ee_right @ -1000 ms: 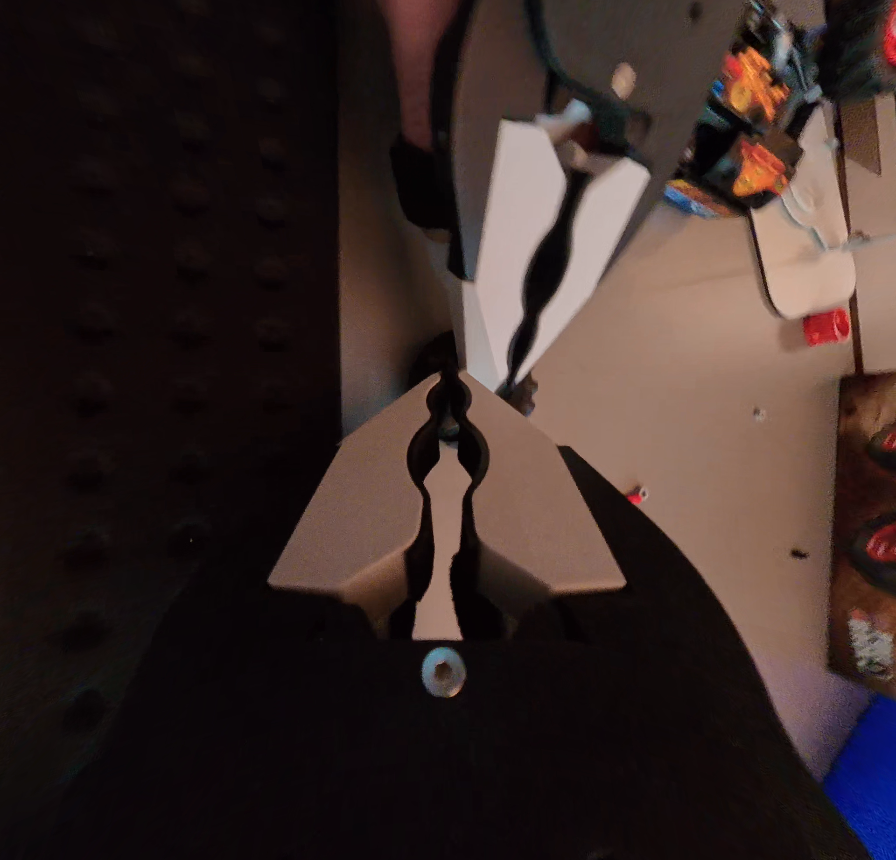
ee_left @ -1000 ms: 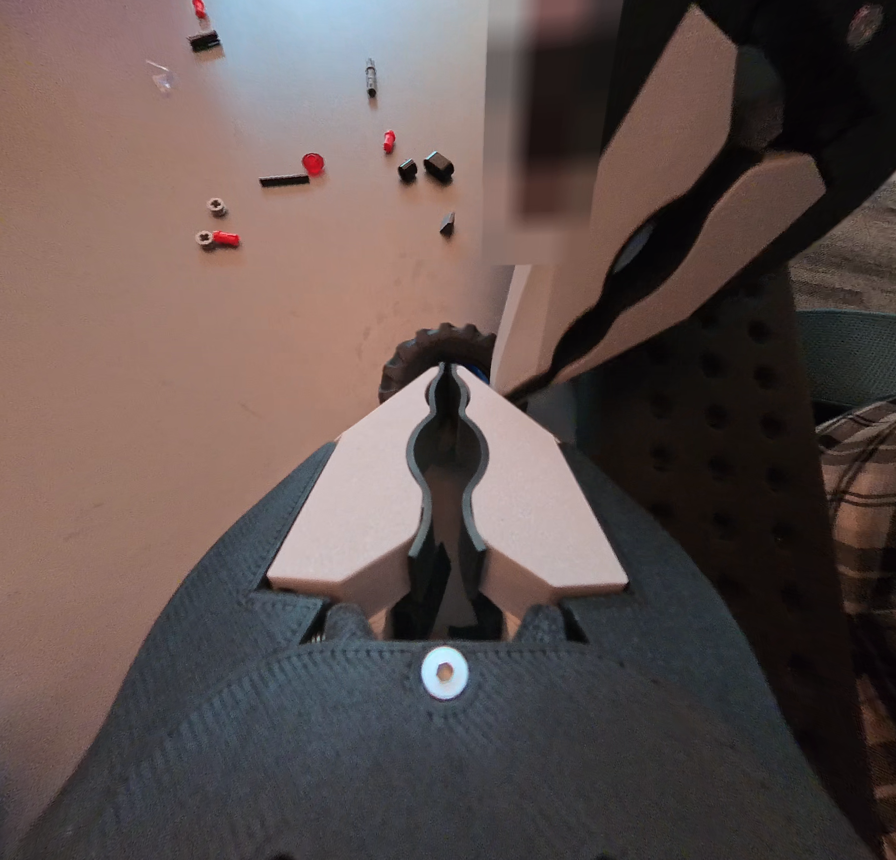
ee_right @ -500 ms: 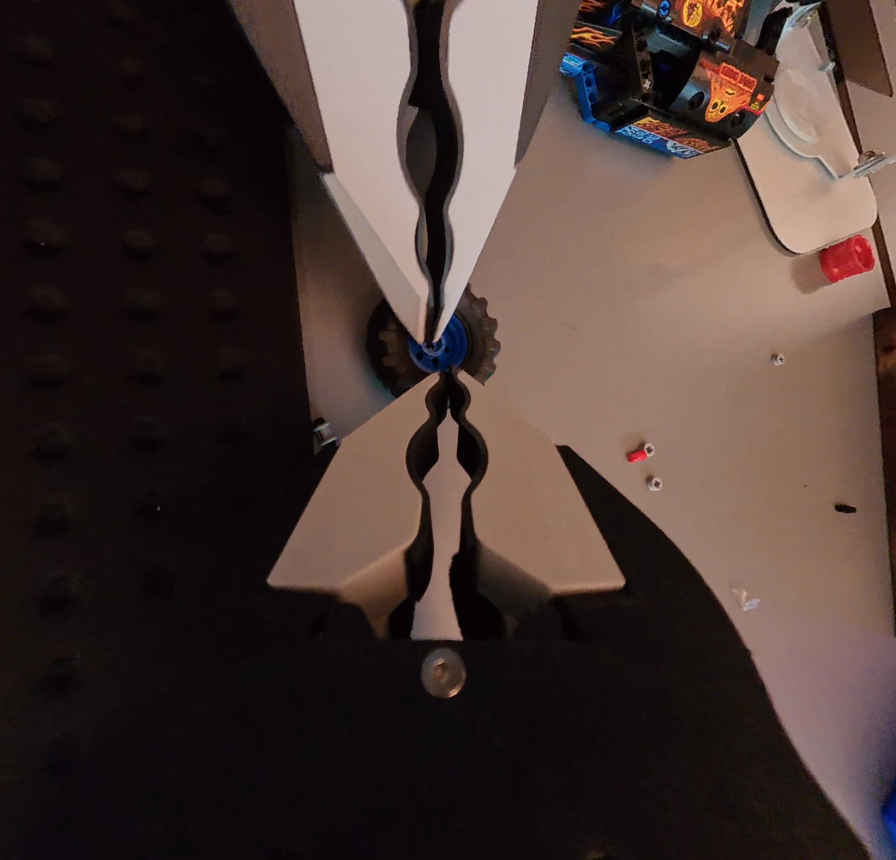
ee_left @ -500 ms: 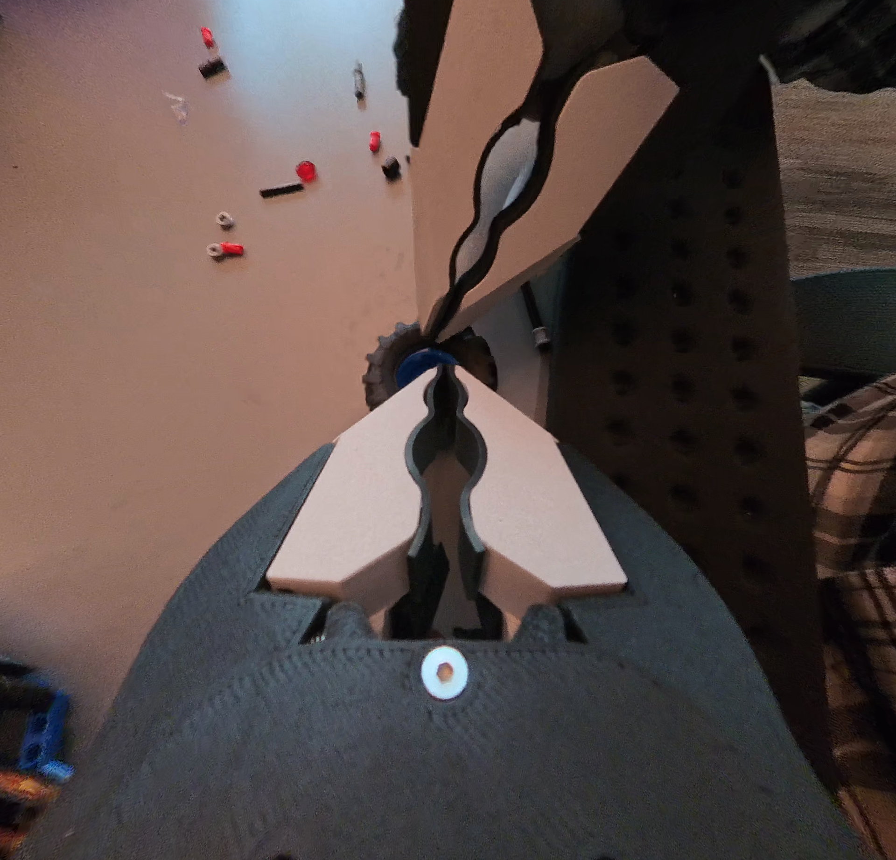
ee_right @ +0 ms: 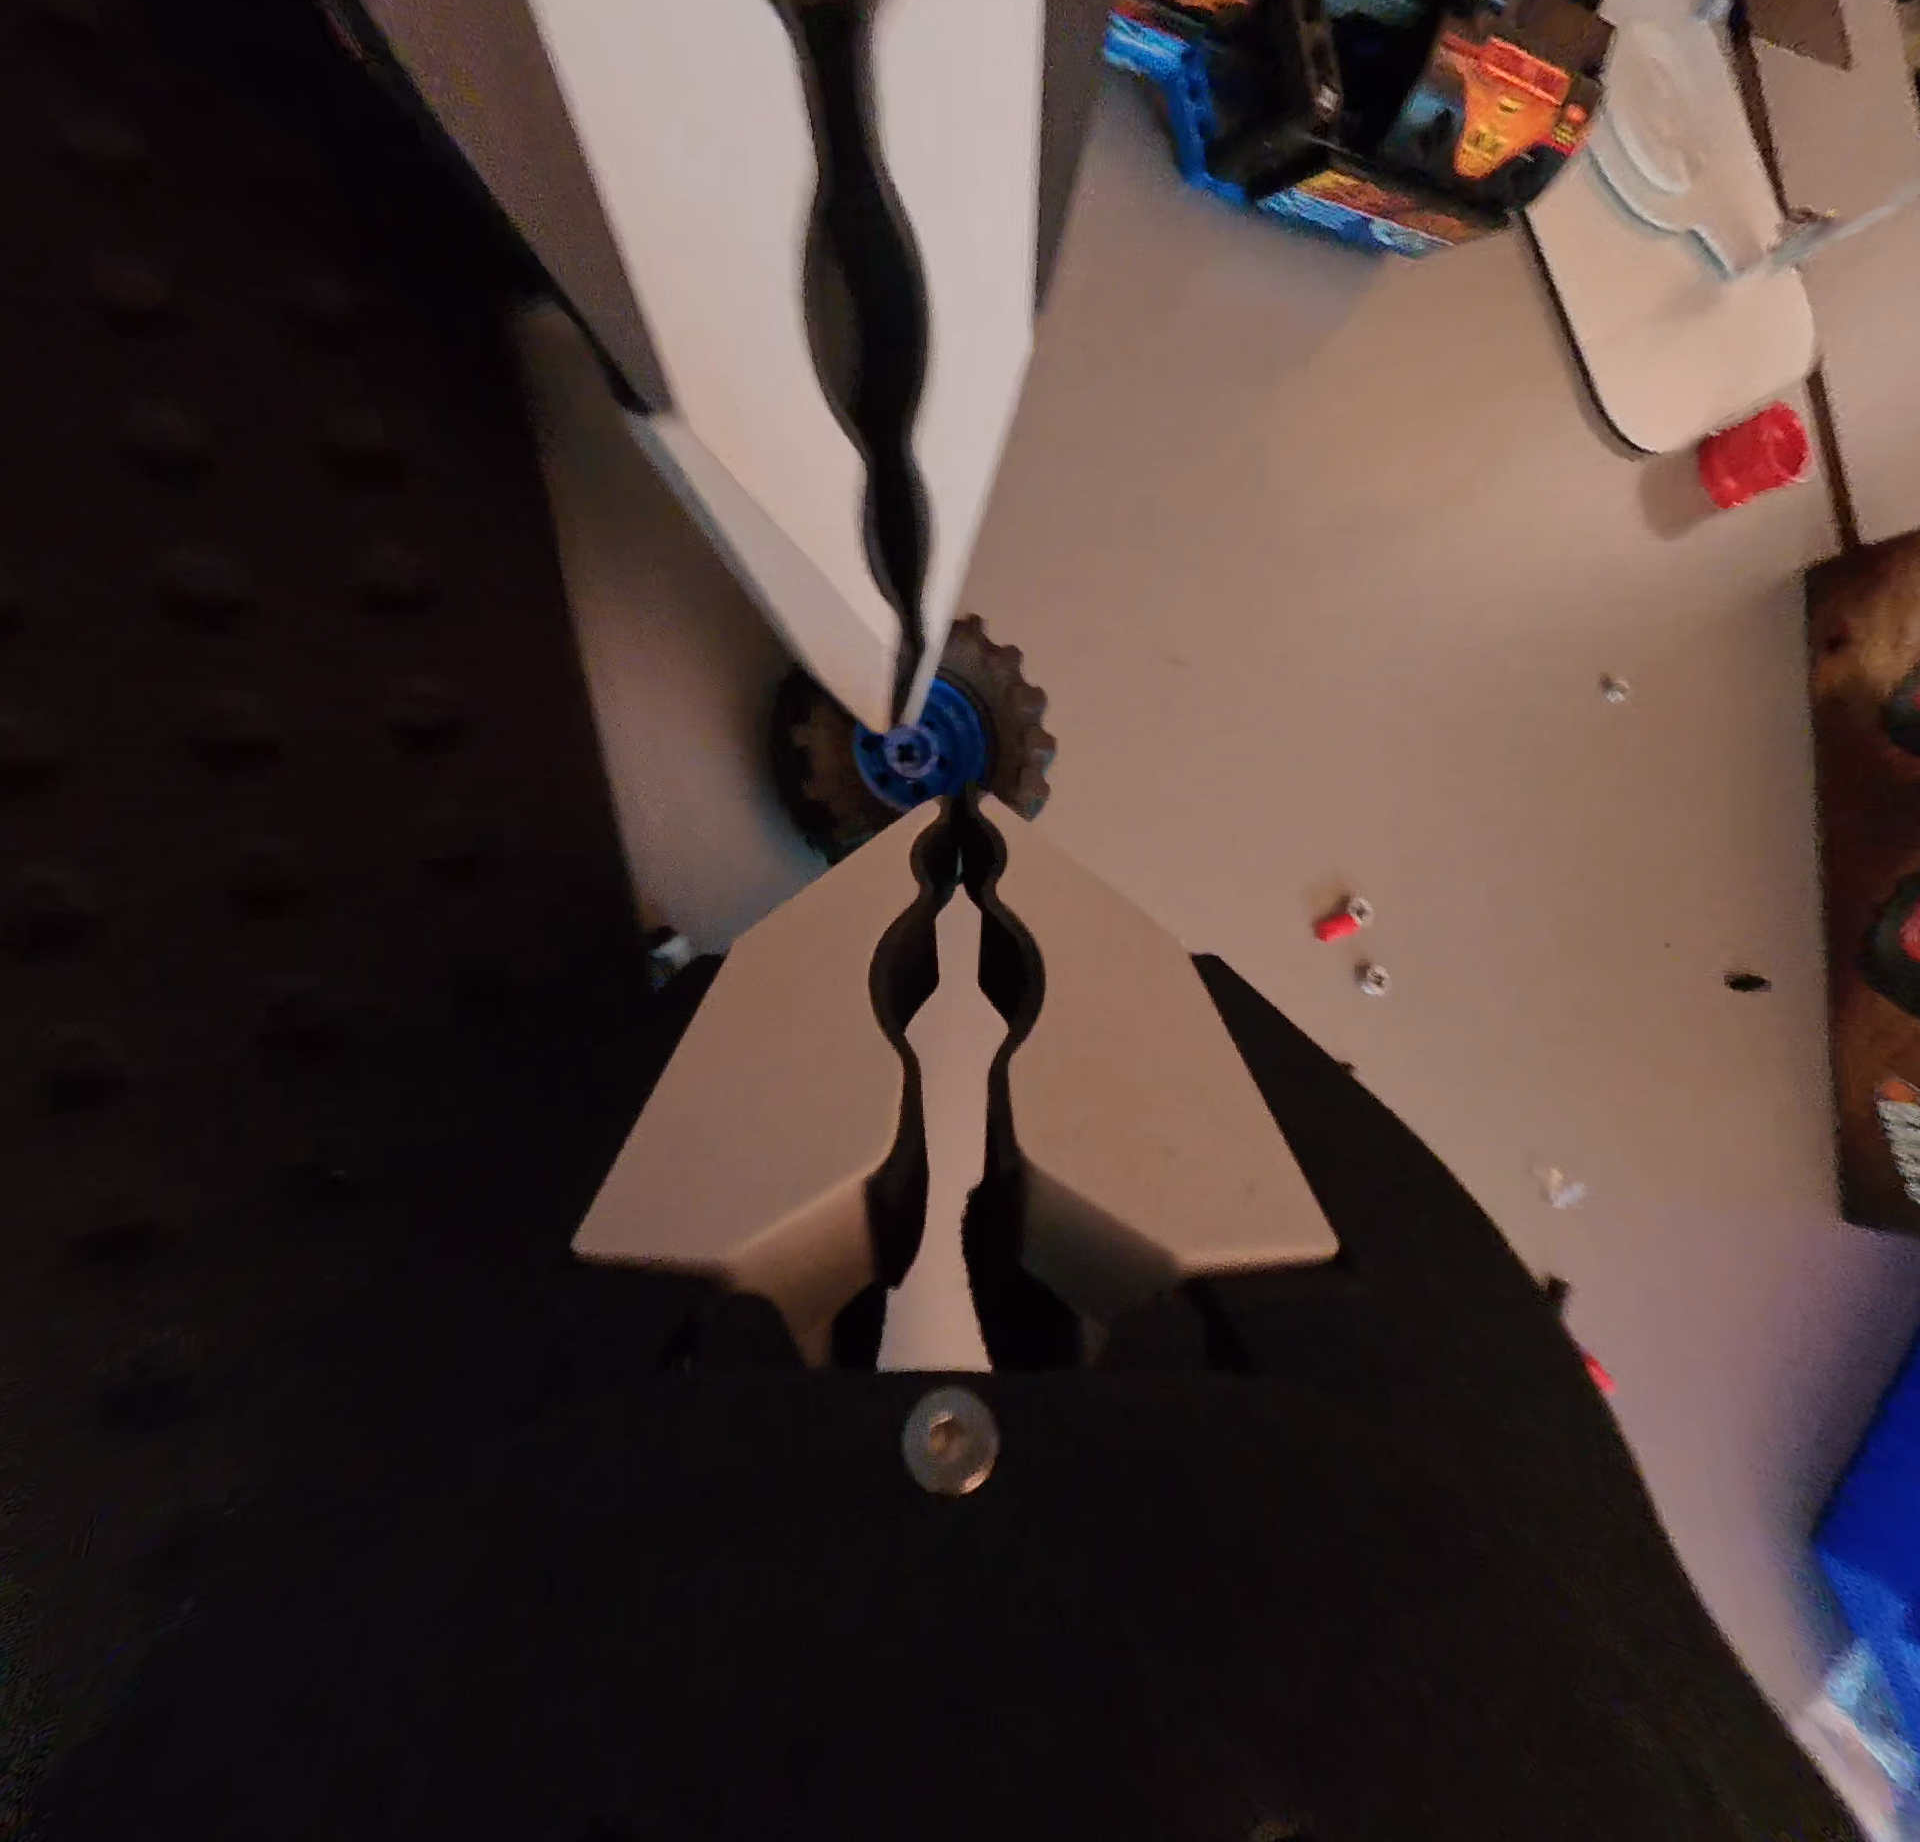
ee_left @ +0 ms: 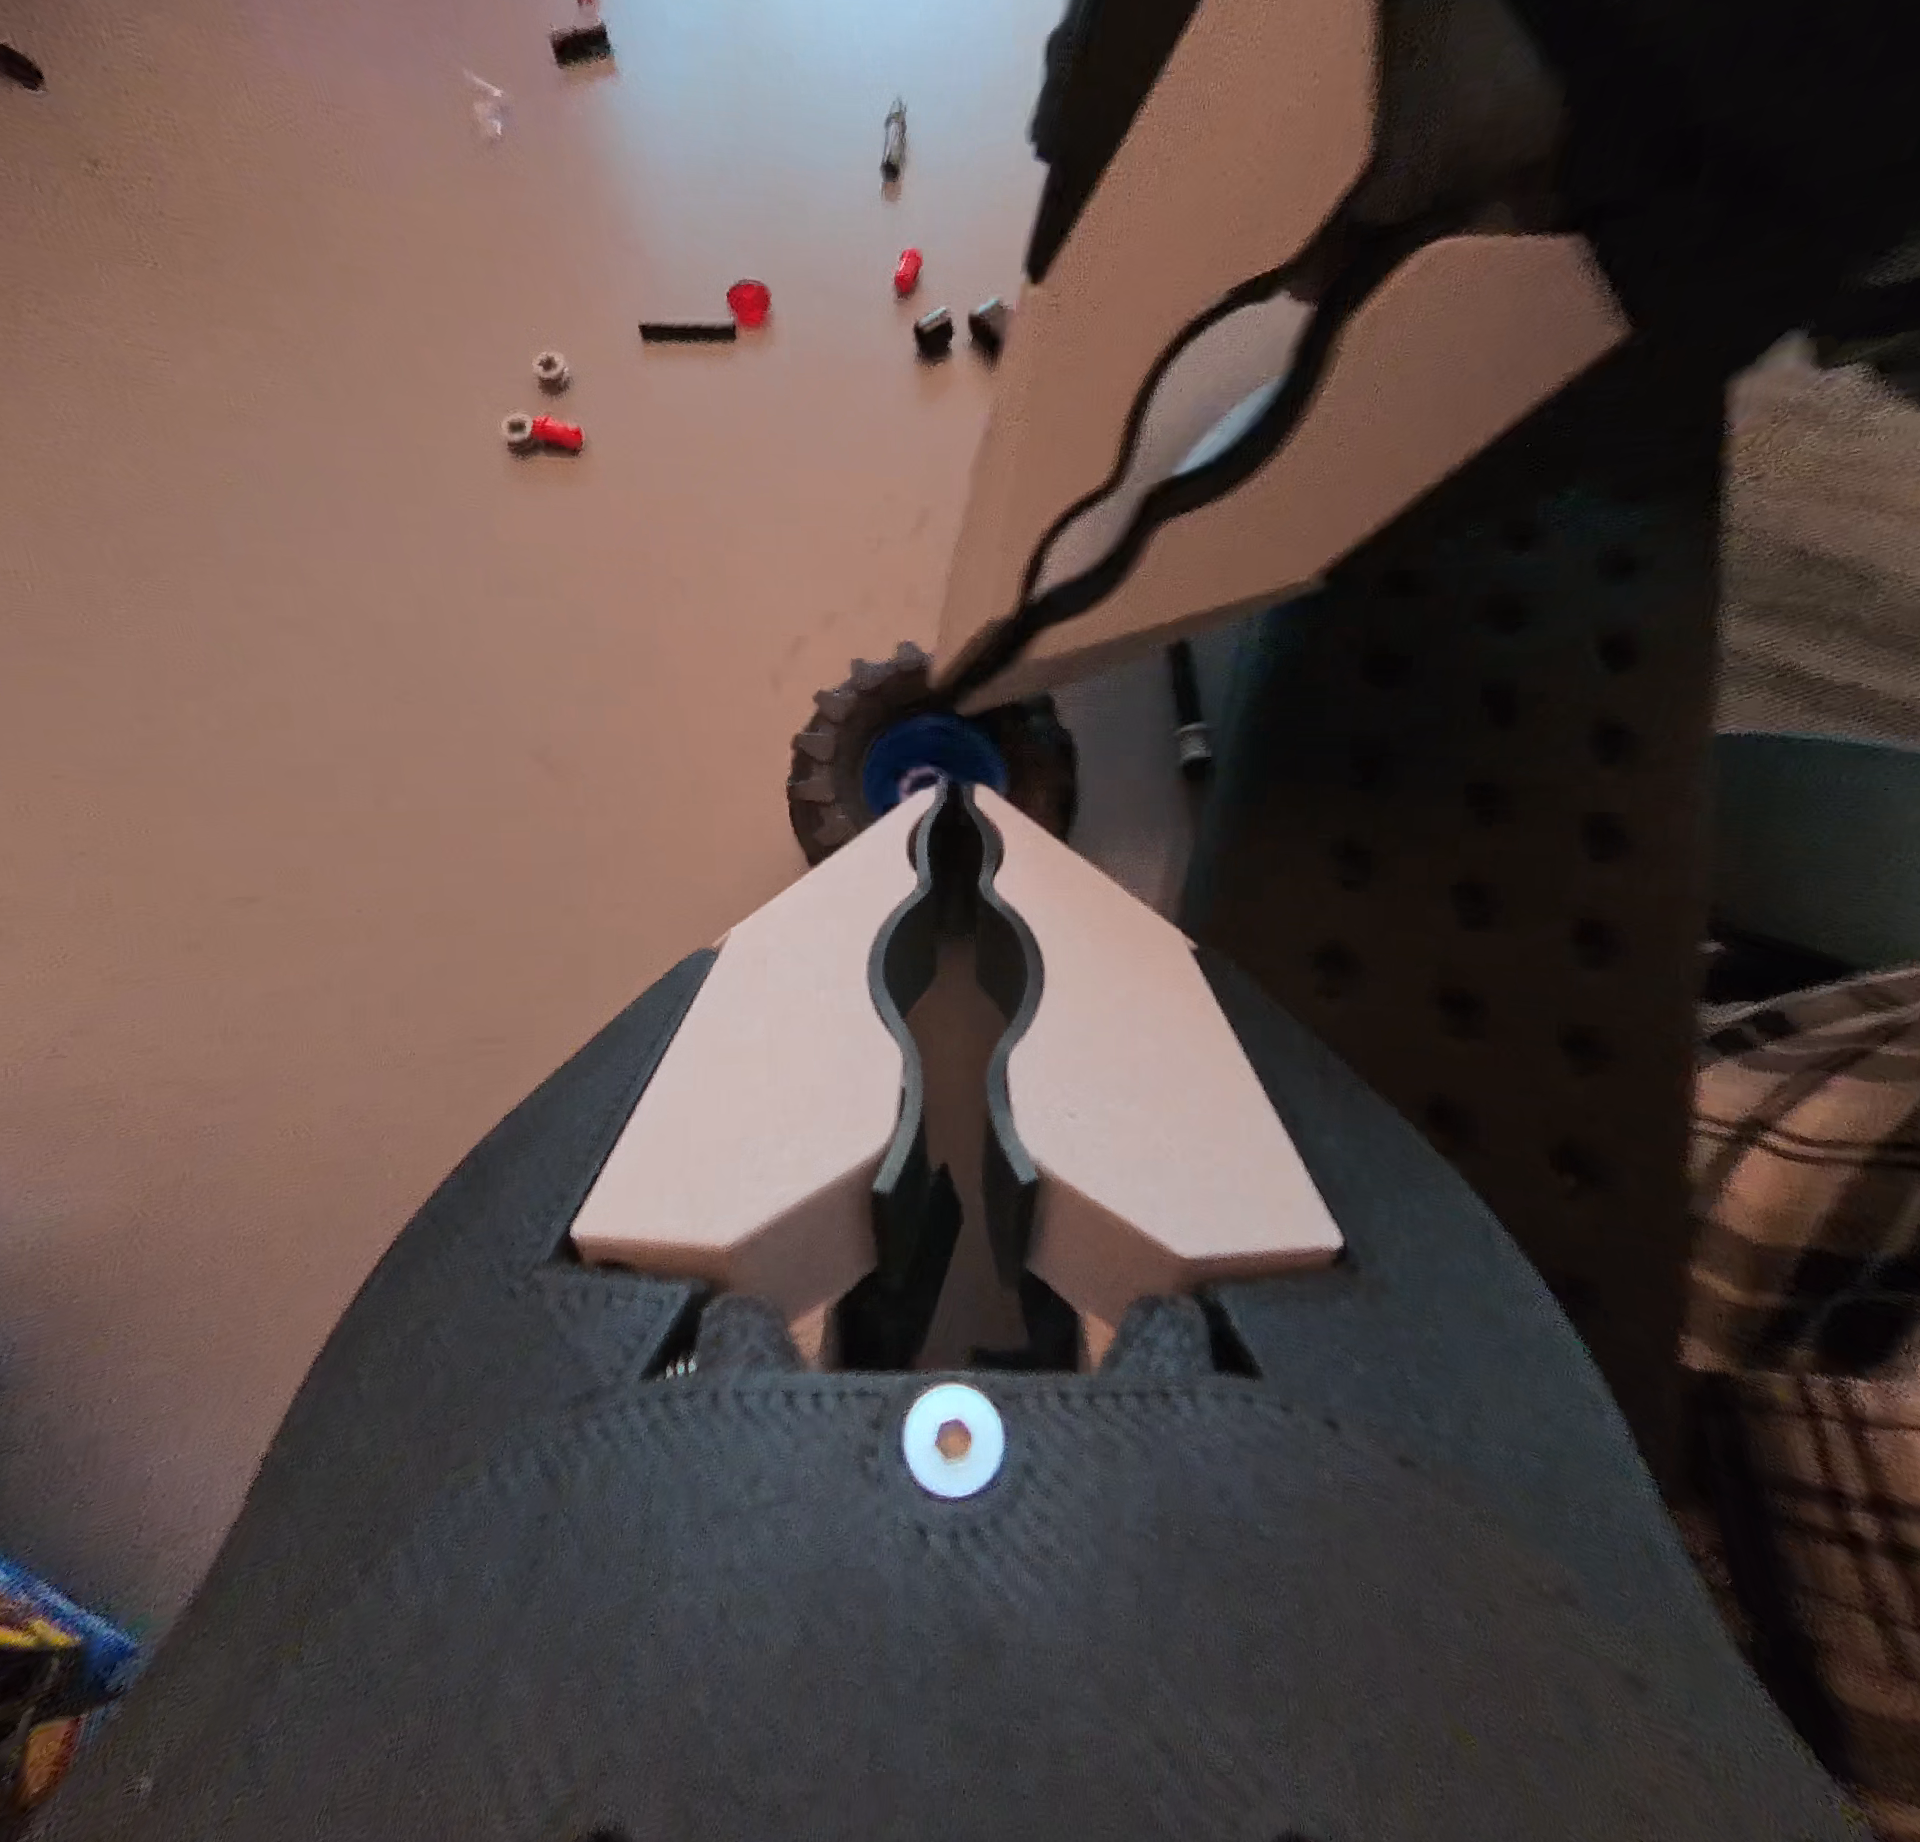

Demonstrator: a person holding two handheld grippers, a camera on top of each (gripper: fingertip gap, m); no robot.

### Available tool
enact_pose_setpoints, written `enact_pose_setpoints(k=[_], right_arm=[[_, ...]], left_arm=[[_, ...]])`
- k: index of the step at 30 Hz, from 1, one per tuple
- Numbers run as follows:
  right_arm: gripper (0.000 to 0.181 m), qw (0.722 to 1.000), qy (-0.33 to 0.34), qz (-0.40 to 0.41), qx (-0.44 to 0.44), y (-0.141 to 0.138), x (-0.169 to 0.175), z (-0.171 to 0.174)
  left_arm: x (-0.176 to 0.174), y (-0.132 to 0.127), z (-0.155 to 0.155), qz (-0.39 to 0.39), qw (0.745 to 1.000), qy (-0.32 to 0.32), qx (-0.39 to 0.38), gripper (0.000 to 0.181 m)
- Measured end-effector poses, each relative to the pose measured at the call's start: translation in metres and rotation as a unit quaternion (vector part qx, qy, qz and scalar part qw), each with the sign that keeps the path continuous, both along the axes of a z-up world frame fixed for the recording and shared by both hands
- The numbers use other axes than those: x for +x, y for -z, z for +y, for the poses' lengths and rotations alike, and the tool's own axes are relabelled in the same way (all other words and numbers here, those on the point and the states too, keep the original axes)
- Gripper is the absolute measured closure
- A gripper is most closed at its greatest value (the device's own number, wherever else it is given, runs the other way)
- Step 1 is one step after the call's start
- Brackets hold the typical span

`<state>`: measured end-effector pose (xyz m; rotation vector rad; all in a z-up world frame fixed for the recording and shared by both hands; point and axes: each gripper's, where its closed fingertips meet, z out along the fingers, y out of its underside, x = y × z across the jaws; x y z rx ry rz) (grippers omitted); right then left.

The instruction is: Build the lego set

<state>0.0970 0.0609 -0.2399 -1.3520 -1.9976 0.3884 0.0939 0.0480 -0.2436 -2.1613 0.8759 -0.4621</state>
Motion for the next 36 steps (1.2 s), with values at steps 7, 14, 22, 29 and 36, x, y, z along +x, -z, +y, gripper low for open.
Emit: enact_pose_setpoints(k=[7,14,22,29,36], right_arm=[[0.181,0.998,0.030,0.048,-0.041,-0.019,0.004,0.010],[0.181,0.994,0.050,0.031,-0.092,-0.006,0.013,0.001],[0.181,0.995,0.065,0.019,-0.073,0.008,0.013,0.005],[0.181,0.990,0.071,0.044,-0.110,-0.005,0.000,-0.007],[0.181,0.990,0.089,0.036,-0.101,0.003,0.000,-0.004]], left_arm=[[-0.009,-0.033,0.008,-0.003,0.997,0.048,0.068,0.179],[-0.002,0.001,0.011,0.087,0.991,0.075,0.072,0.181],[0.003,-0.002,0.004,0.083,0.992,0.073,0.066,0.181],[-0.001,-0.002,-0.008,0.089,0.987,0.113,0.065,0.180],[0.005,-0.002,-0.017,0.105,0.980,0.126,0.110,0.181]])
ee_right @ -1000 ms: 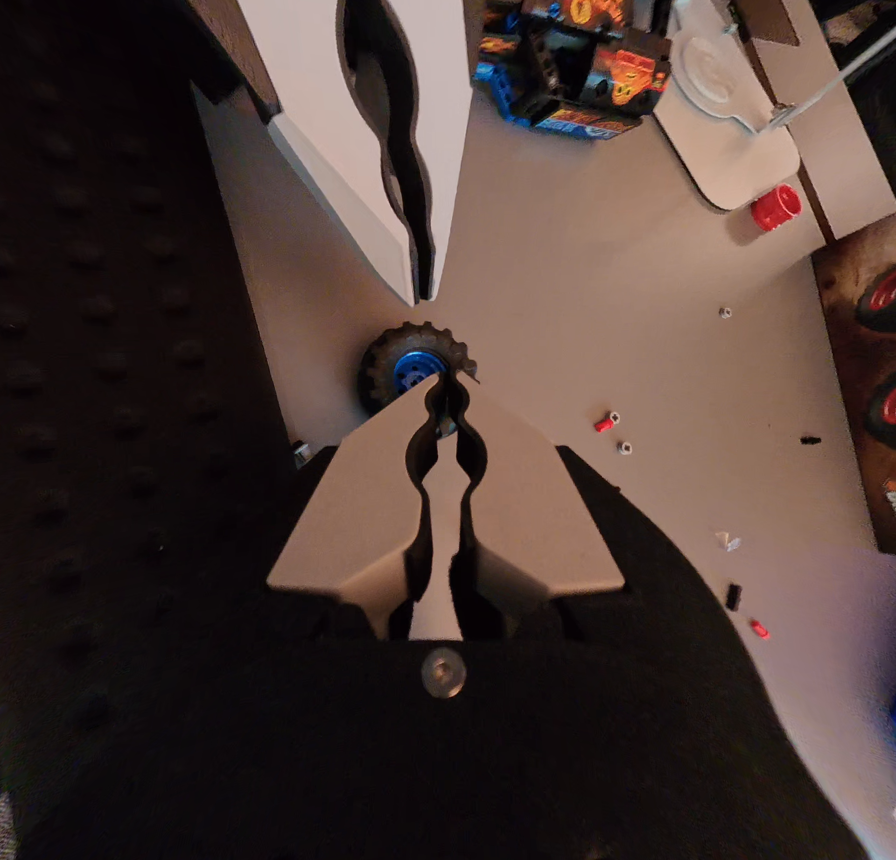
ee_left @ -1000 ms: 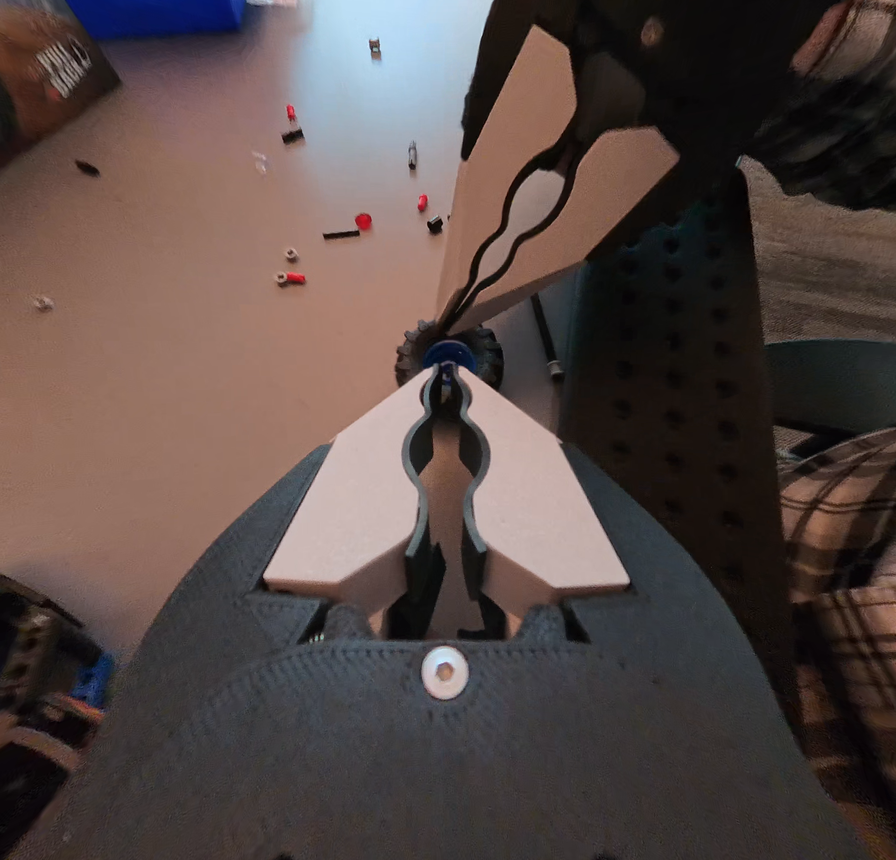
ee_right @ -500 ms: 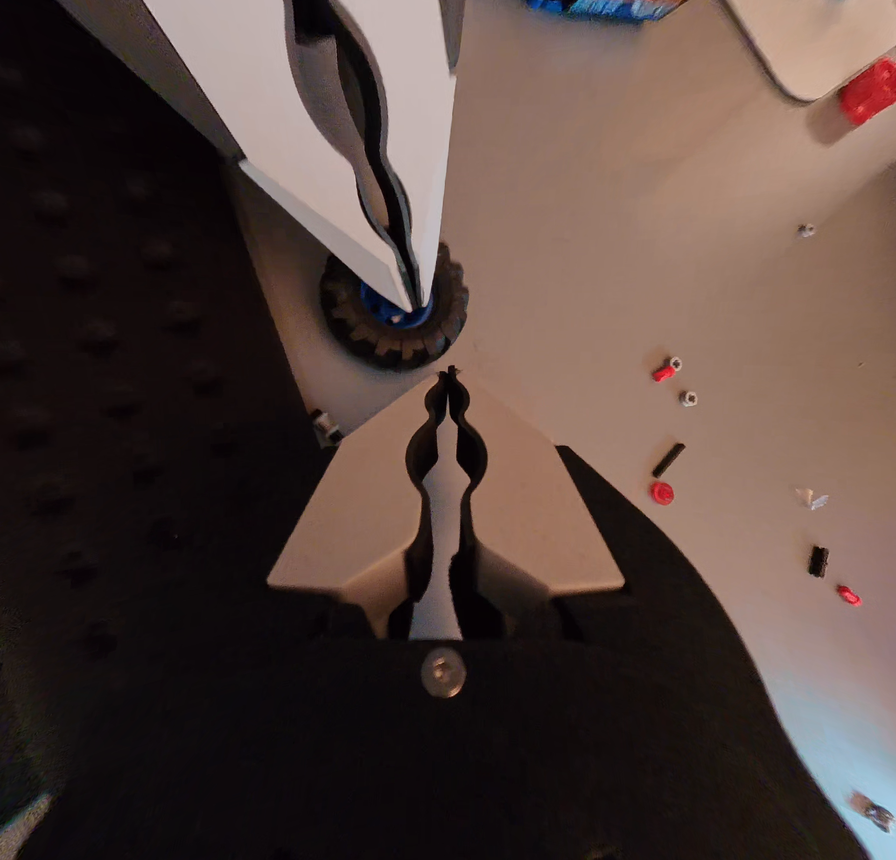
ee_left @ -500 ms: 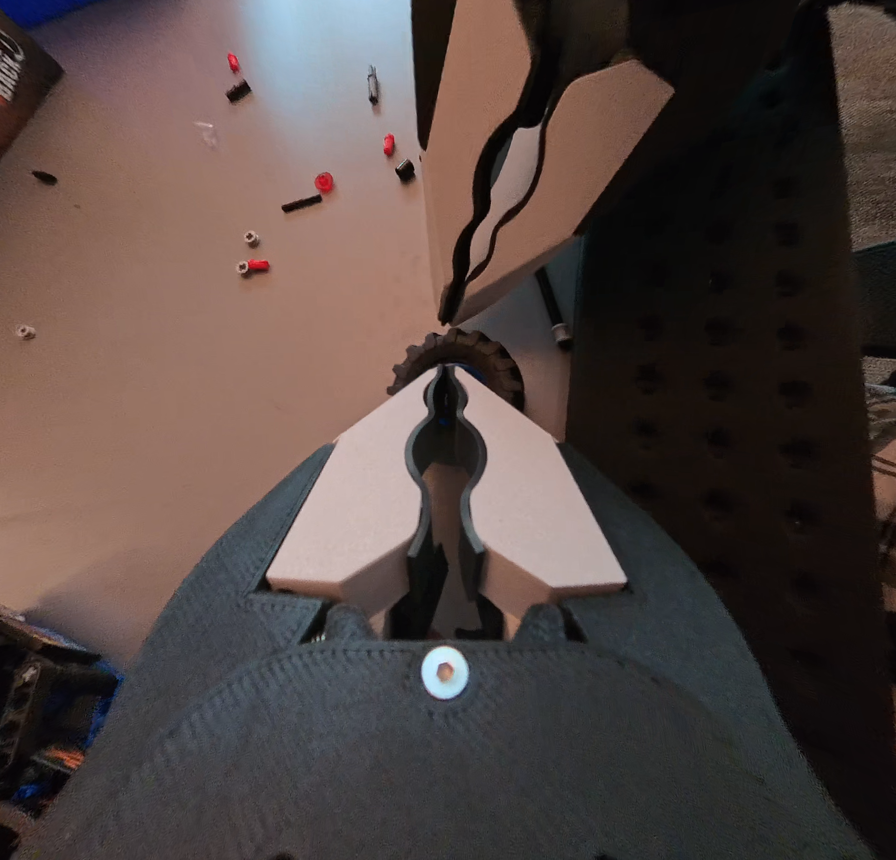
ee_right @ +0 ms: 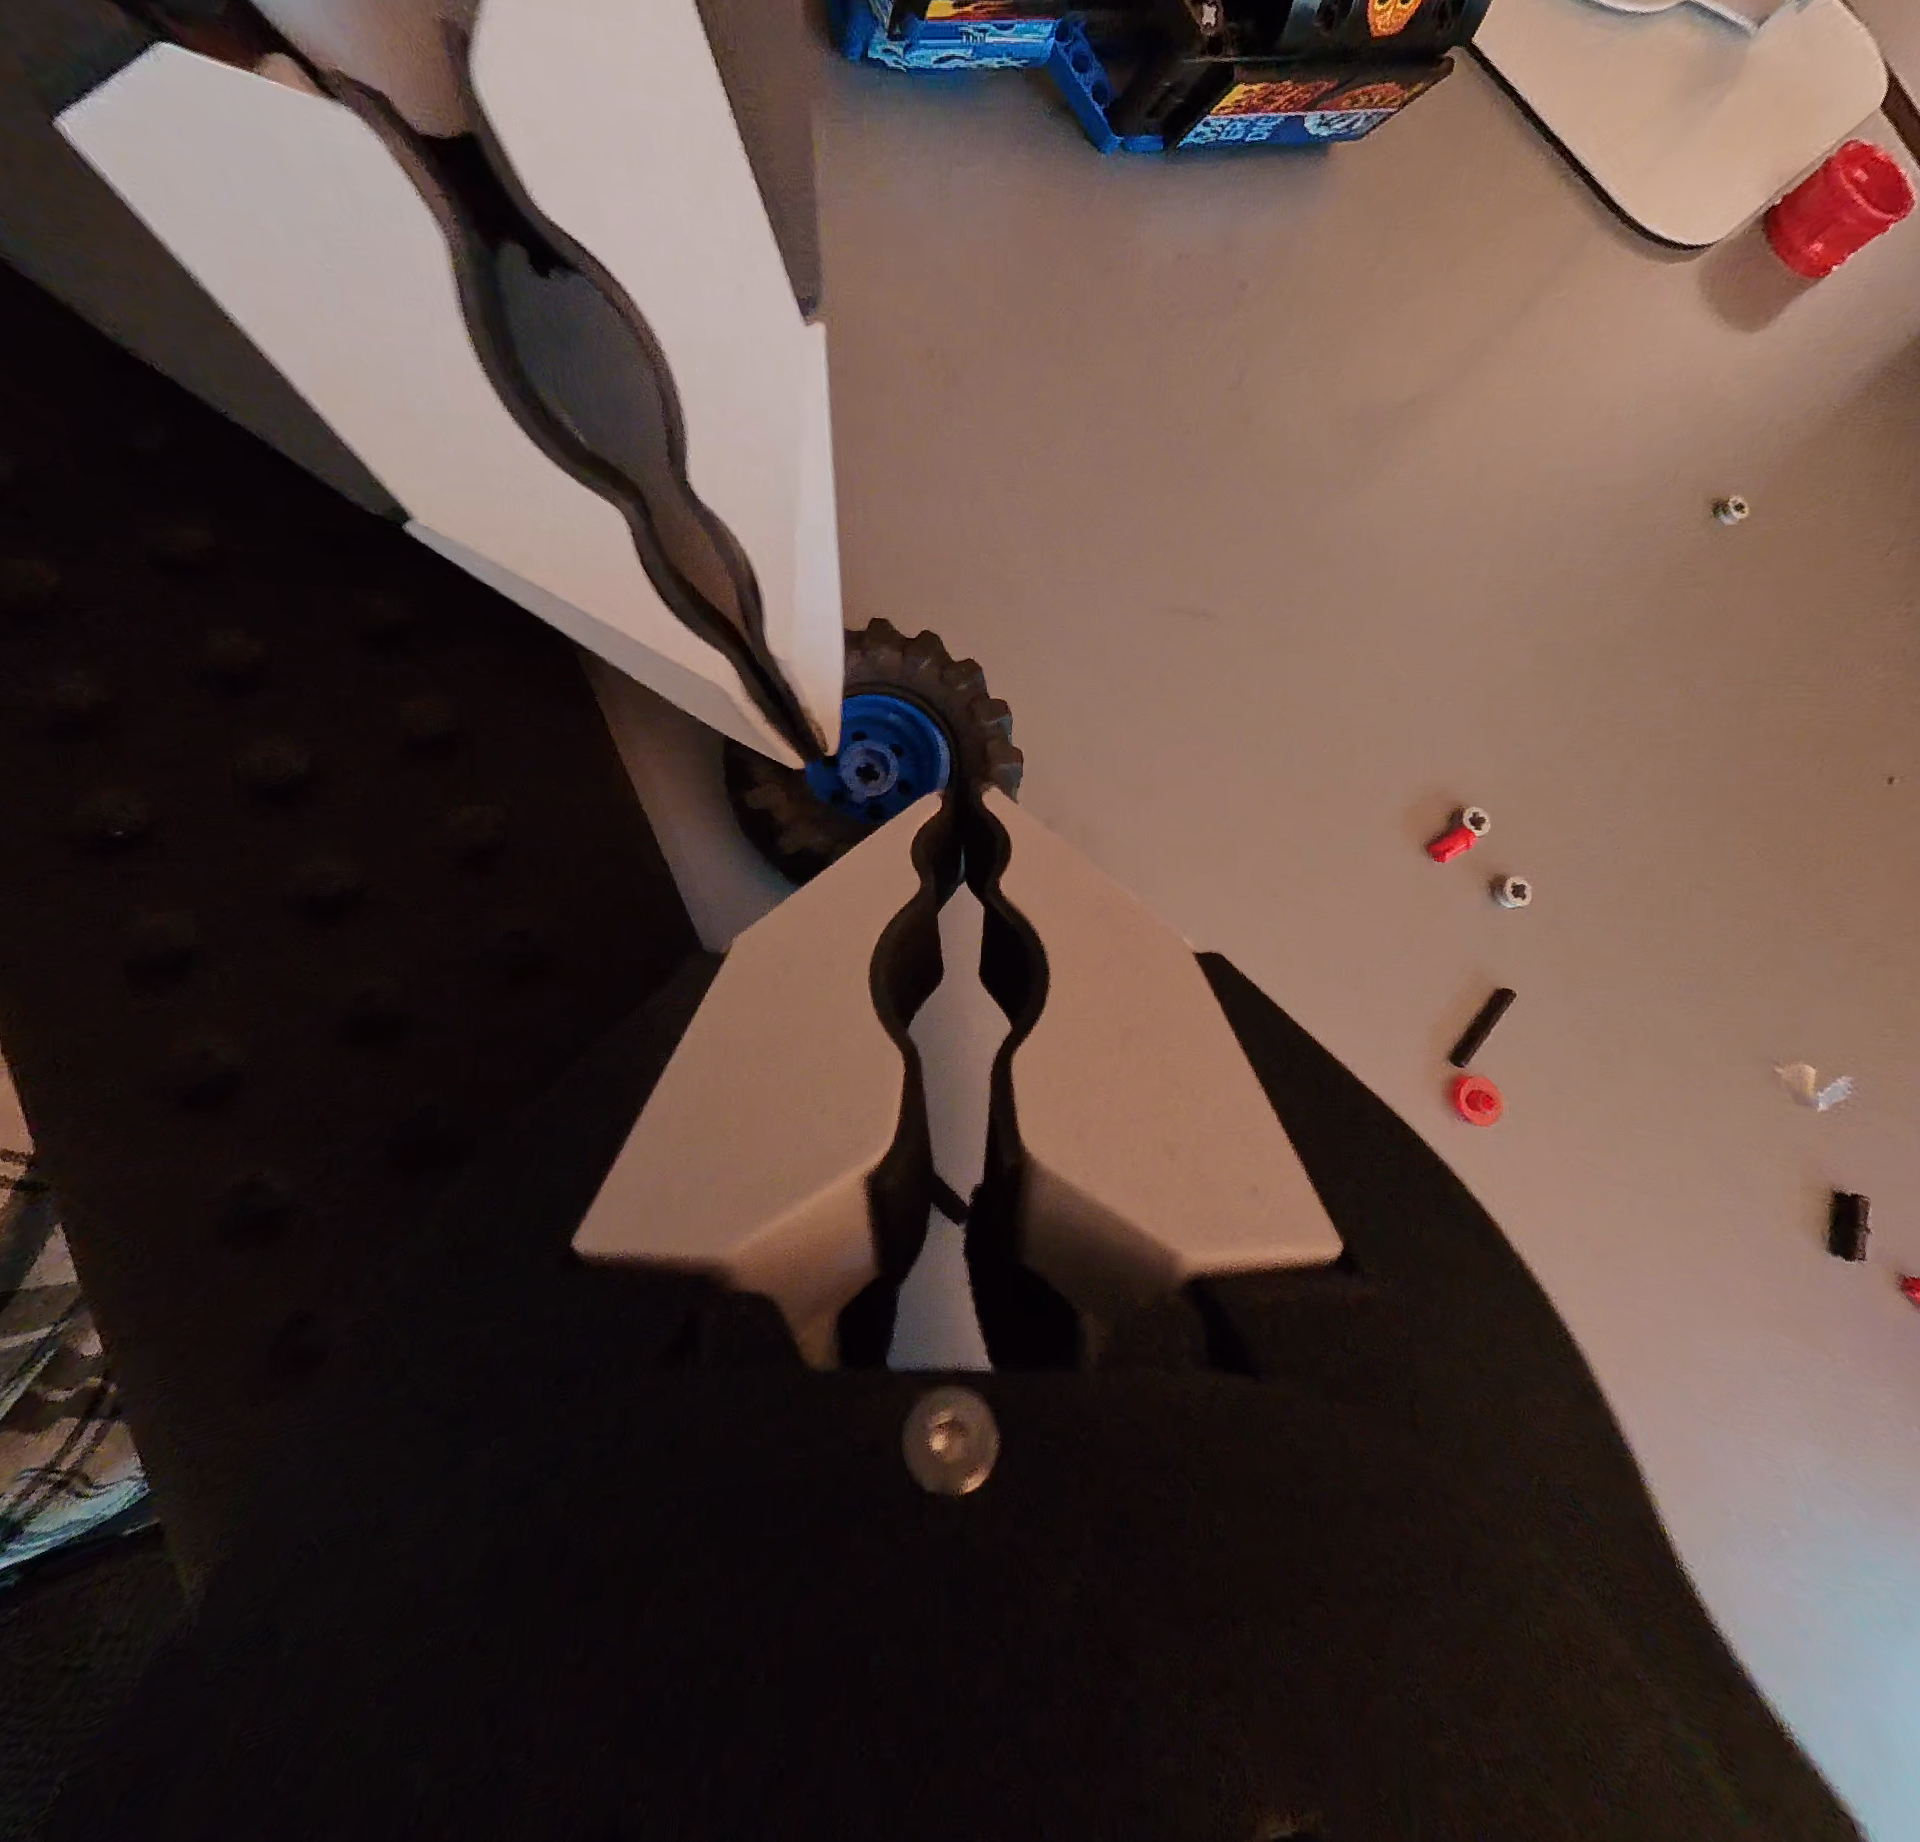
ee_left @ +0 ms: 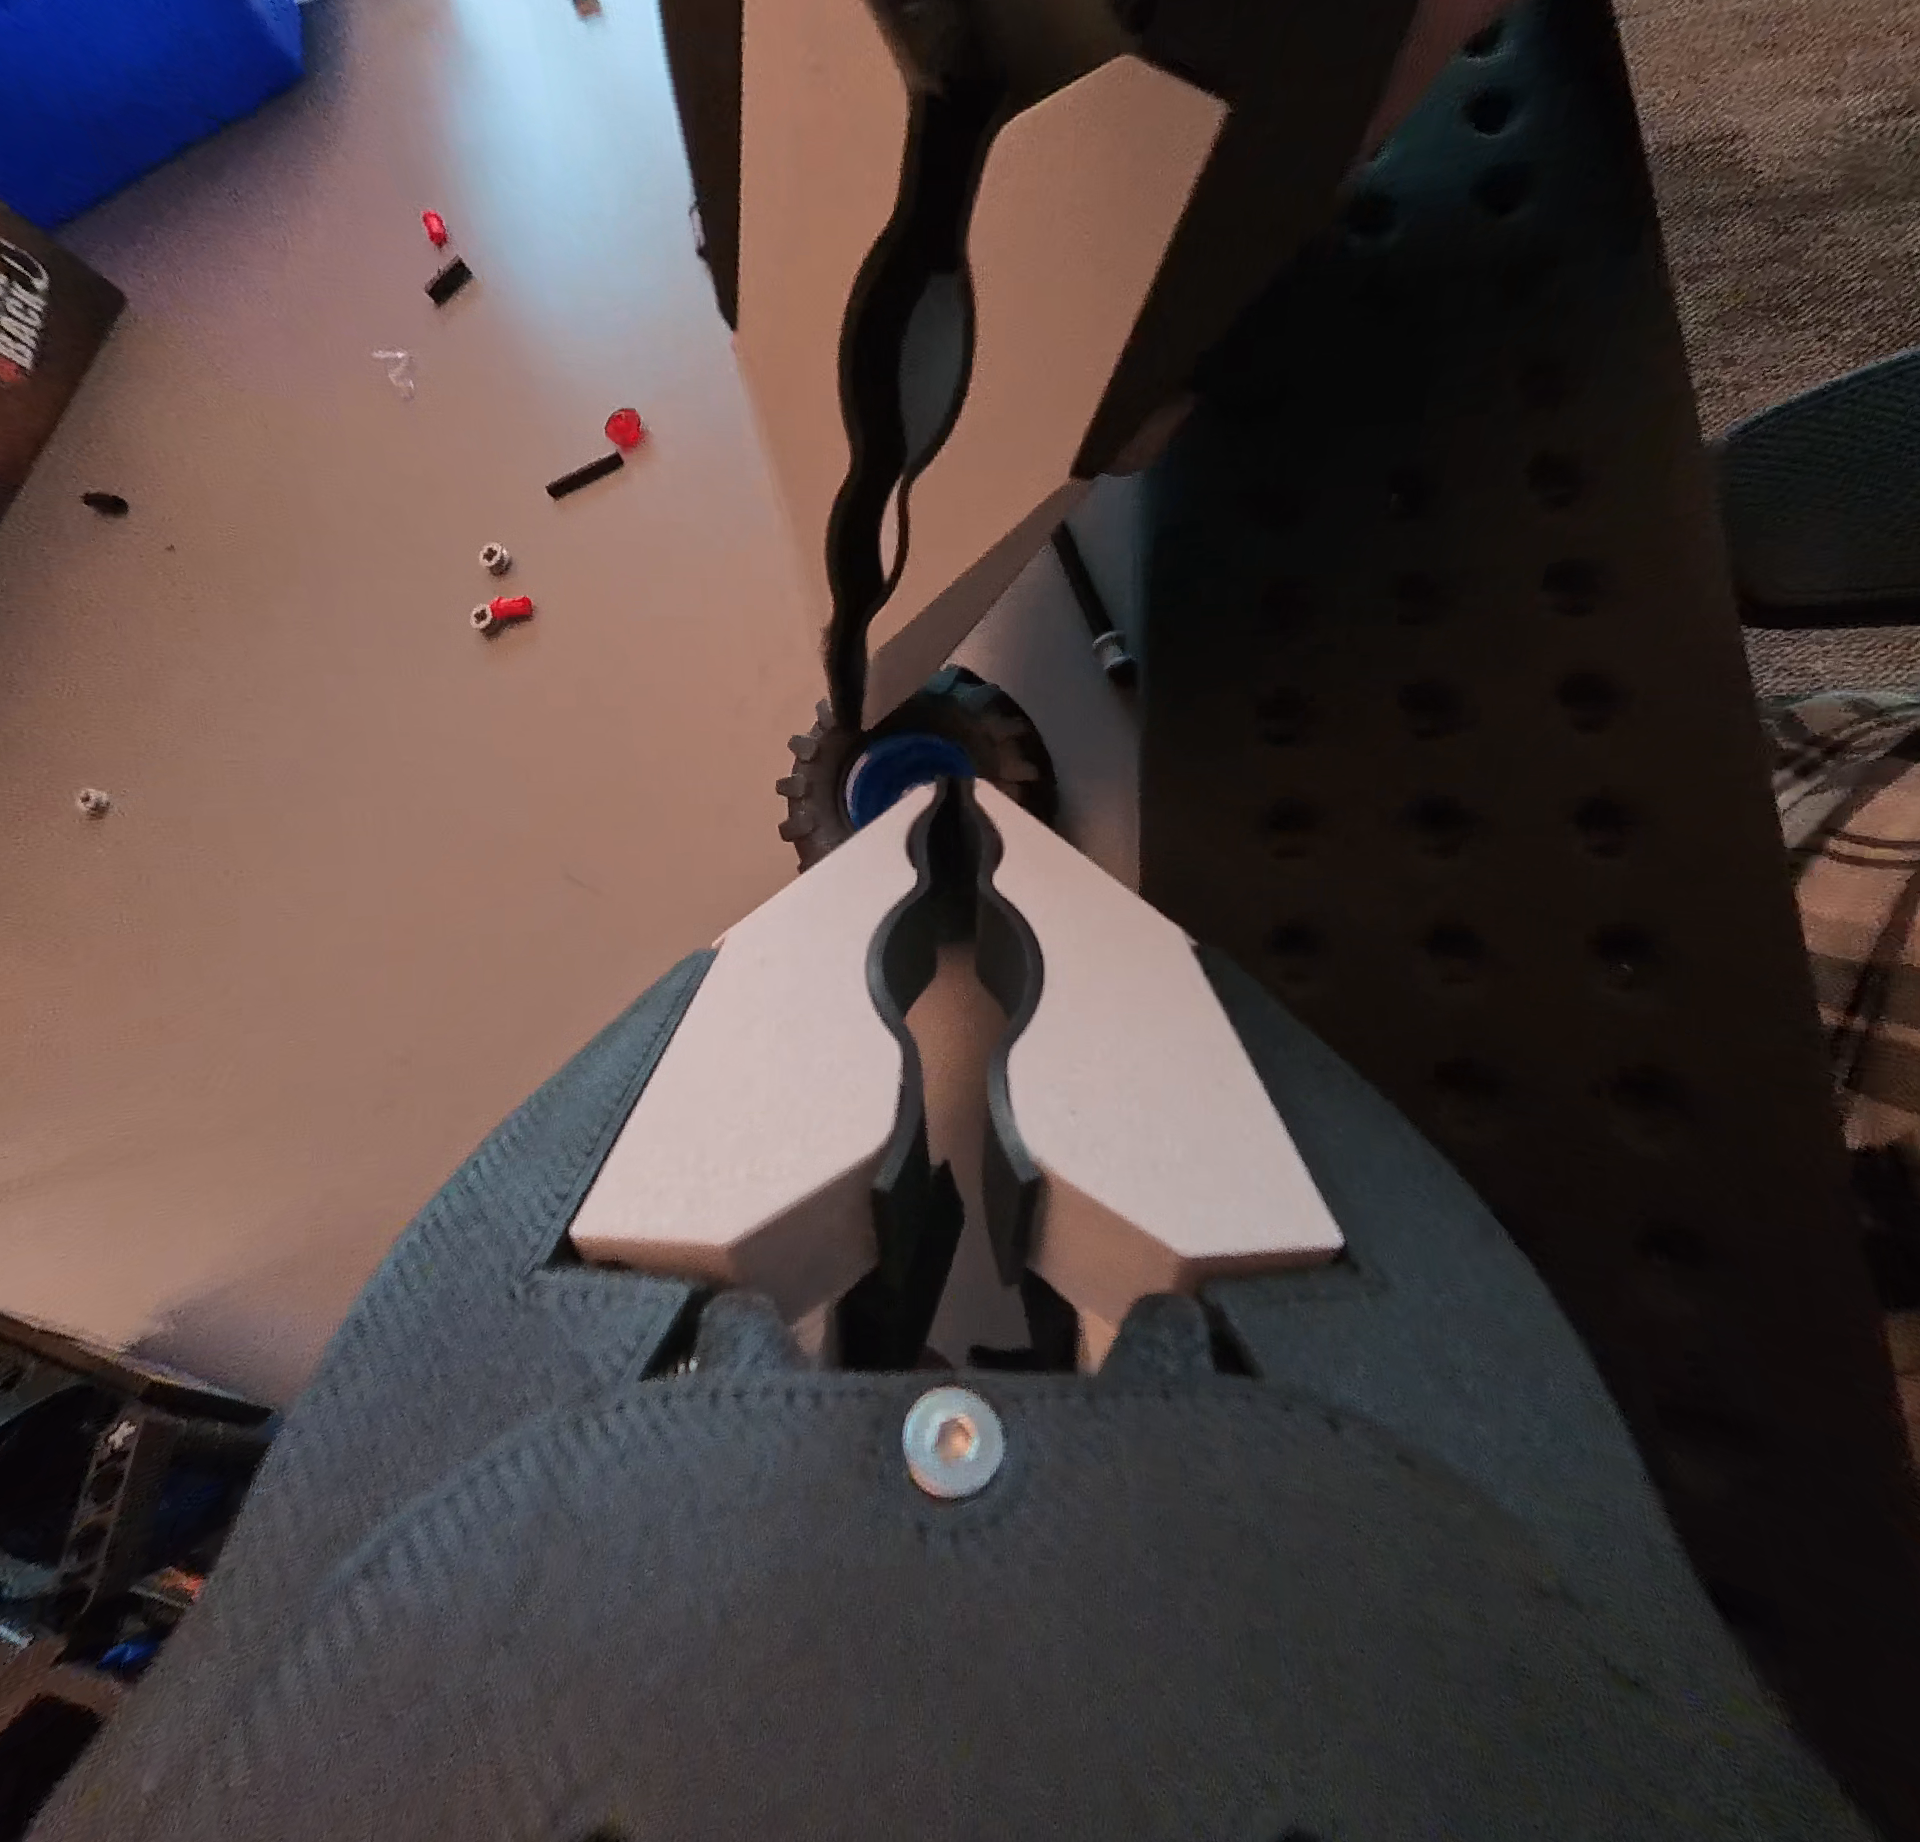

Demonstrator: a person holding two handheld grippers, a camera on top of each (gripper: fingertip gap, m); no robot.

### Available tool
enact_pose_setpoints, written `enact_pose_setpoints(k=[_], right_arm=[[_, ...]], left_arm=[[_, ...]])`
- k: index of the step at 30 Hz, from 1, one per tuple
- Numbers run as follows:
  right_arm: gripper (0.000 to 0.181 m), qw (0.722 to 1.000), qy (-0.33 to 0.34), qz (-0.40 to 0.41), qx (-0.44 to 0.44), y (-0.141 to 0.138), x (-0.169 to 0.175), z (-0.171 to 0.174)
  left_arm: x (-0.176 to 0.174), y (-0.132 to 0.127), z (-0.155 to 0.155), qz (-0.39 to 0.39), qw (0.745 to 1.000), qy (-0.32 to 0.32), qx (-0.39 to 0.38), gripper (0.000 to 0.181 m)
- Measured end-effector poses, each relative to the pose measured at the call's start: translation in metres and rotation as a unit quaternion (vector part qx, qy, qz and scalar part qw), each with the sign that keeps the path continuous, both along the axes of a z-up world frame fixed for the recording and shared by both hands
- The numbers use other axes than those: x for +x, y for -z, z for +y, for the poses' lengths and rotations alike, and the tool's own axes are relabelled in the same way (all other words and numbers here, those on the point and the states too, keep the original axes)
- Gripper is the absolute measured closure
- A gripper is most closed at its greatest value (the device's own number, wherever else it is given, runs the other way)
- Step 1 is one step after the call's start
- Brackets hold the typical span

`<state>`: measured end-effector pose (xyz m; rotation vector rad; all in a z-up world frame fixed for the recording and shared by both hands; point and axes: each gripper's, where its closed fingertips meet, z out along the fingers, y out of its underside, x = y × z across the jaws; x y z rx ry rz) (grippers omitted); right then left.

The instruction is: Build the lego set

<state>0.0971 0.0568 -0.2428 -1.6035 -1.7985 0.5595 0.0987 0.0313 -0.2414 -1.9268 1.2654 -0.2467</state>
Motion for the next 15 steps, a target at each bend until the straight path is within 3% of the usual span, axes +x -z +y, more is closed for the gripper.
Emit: enact_pose_setpoints(k=[7,11,15], right_arm=[[0.181,0.999,-0.026,-0.030,0.036,0.004,0.001,-0.001],[0.181,0.996,-0.056,-0.032,0.066,0.003,0.000,-0.001],[0.181,0.995,-0.045,-0.019,0.088,0.000,-0.002,-0.001]], left_arm=[[0.003,0.002,-0.006,0.031,0.999,0.020,0.038,0.180],[-0.003,0.000,-0.003,0.048,0.998,0.006,0.049,0.181],[-0.014,-0.003,0.003,0.035,0.998,-0.012,0.048,0.181]])
